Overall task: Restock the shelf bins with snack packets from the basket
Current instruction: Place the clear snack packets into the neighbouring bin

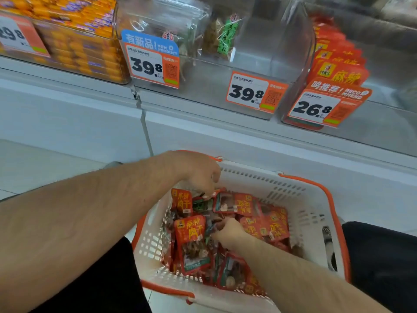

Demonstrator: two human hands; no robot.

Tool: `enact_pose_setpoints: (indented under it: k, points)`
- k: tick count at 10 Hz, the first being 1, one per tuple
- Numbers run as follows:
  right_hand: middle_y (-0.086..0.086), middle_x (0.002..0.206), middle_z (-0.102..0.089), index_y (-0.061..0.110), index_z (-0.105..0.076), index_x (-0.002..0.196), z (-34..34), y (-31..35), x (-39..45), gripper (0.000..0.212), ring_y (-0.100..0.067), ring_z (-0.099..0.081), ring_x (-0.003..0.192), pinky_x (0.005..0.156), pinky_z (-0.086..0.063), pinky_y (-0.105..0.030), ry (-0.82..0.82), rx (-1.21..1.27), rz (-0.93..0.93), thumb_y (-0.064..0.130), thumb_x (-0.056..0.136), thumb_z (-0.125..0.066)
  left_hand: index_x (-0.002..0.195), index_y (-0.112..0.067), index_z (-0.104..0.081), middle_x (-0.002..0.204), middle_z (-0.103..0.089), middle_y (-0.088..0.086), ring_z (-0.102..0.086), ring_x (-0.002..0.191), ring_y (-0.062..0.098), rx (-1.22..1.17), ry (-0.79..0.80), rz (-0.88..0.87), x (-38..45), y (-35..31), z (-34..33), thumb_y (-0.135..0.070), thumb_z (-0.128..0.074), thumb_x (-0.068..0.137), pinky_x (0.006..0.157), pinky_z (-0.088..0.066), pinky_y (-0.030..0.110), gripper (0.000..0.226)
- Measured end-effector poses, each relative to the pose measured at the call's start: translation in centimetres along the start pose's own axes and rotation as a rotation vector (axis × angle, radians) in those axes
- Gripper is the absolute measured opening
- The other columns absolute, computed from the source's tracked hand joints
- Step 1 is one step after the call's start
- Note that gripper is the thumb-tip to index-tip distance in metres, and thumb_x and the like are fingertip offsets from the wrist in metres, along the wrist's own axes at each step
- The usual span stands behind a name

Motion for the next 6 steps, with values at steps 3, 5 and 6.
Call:
enact_pose_setpoints:
  k: [3, 5, 6]
  points:
    - [-0.003, 0.096, -0.059, 0.007, -0.063, 0.123, 4.3, 2.7, -1.1, 0.033, -0.018, -0.055, 0.082, 0.078, -0.051, -0.028, 0.03, -0.046, 0.068, 0.013, 0.09, -0.059, 0.141, -0.025, -0.047, 0.143, -0.047, -0.002, -0.048, 0.125, 0.021, -0.028, -0.01, 0.01, -0.3, 0.4, 0.5, -0.041, -0.058, 0.092, 0.103, -0.042, 0.036, 0.053]
    - [-0.005, 0.077, -0.061, 0.008, -0.068, 0.082, 12.3, 6.7, -5.4, 0.025, -0.024, -0.056, 0.07, 0.053, -0.039, -0.027, -0.028, -0.301, 0.222, -0.004, 0.083, -0.046, 0.143, -0.027, -0.043, 0.145, -0.045, -0.004, -0.046, 0.128, 0.019, -0.111, 0.01, 0.009, -0.2, 0.6, 0.8, -0.044, -0.068, 0.085, 0.098, -0.041, 0.032, 0.065]
    - [-0.006, 0.082, -0.064, 0.02, -0.06, 0.07, 15.5, 6.9, -6.5, 0.032, -0.021, -0.057, 0.065, 0.05, -0.041, -0.024, -0.046, -0.13, 0.238, -0.006, 0.086, -0.048, 0.147, -0.027, -0.036, 0.149, -0.04, -0.003, -0.043, 0.132, 0.021, -0.141, 0.064, 0.021, 0.0, 0.7, 0.4, -0.051, -0.074, 0.08, 0.106, -0.039, 0.039, 0.081]
Point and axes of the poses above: each hand's wrist, its own x-axis towards the middle knuckle, its own z-axis out of the back of the hand, y = z × x, the point moved 6 cm from there along x, towards the middle knuckle
